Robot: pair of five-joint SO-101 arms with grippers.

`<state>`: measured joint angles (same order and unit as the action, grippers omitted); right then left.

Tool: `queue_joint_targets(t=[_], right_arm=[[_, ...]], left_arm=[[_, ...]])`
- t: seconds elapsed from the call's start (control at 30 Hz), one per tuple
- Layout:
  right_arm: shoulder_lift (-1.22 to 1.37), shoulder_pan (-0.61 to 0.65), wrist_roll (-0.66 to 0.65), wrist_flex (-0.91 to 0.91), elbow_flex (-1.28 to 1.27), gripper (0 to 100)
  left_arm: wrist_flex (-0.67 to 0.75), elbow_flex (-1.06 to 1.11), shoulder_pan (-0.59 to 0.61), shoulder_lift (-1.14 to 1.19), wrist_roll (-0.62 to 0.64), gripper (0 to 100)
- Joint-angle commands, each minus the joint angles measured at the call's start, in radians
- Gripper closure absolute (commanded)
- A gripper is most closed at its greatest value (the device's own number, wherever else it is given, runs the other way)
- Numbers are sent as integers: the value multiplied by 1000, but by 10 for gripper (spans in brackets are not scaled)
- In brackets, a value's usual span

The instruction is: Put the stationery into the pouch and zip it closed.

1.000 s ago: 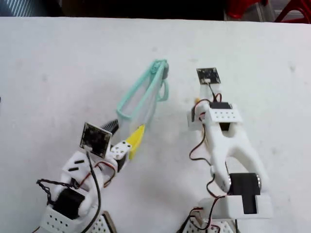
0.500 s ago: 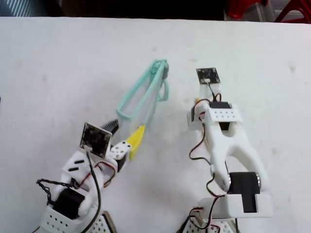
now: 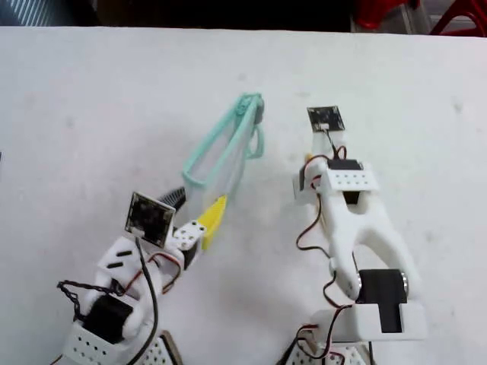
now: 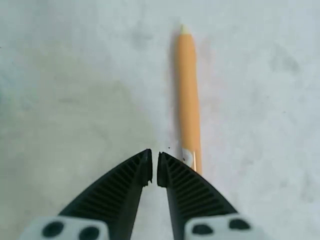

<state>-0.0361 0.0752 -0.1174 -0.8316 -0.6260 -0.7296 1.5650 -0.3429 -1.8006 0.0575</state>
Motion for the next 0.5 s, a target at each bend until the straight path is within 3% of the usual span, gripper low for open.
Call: queue_joint_targets(t=[0.0,0.47], right_arm=[[-4,-8,-2,15,43,974],[-4,-1,-3,15,43,973]], left_arm=[[15,-9,-12,5,-11,793],[15,-9,-12,5,-11,793]])
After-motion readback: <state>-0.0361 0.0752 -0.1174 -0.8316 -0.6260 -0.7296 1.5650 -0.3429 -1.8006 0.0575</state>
